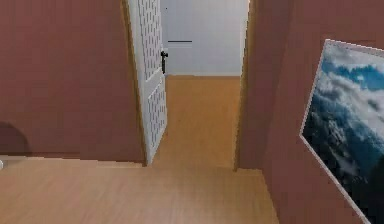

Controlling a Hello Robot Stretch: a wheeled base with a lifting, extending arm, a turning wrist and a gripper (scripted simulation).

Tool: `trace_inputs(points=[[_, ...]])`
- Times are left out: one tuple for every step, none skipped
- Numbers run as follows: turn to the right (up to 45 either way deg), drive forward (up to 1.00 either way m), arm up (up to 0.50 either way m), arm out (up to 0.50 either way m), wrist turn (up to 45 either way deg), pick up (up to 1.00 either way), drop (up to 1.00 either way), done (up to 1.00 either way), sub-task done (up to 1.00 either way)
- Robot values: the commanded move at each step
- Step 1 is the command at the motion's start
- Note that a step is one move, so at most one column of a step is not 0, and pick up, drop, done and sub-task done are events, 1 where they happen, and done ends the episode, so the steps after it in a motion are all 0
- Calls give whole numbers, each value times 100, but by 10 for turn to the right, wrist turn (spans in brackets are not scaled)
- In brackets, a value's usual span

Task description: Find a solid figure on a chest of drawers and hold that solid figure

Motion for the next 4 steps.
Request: trace_inputs(points=[[0,100,0,0,0,0,0,0,0],[0,100,0,0,0,0,0,0,0],[0,80,0,0,0,0,0,0,0],[-450,0,0,0,0,0,0,0,0]])
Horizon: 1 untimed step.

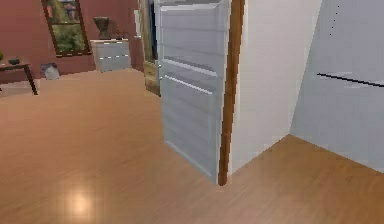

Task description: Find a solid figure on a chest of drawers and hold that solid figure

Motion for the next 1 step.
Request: trace_inputs(points=[[-150,0,0,0,0,0,0,0,0]])
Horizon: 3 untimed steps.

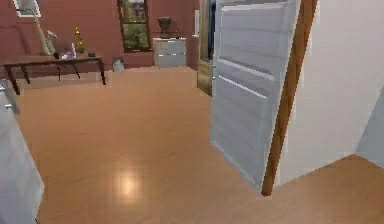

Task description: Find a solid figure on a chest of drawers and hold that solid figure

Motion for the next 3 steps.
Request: trace_inputs(points=[[0,60,0,0,0,0,0,0,0],[-120,0,0,0,0,0,0,0,0],[0,100,0,0,0,0,0,0,0]])
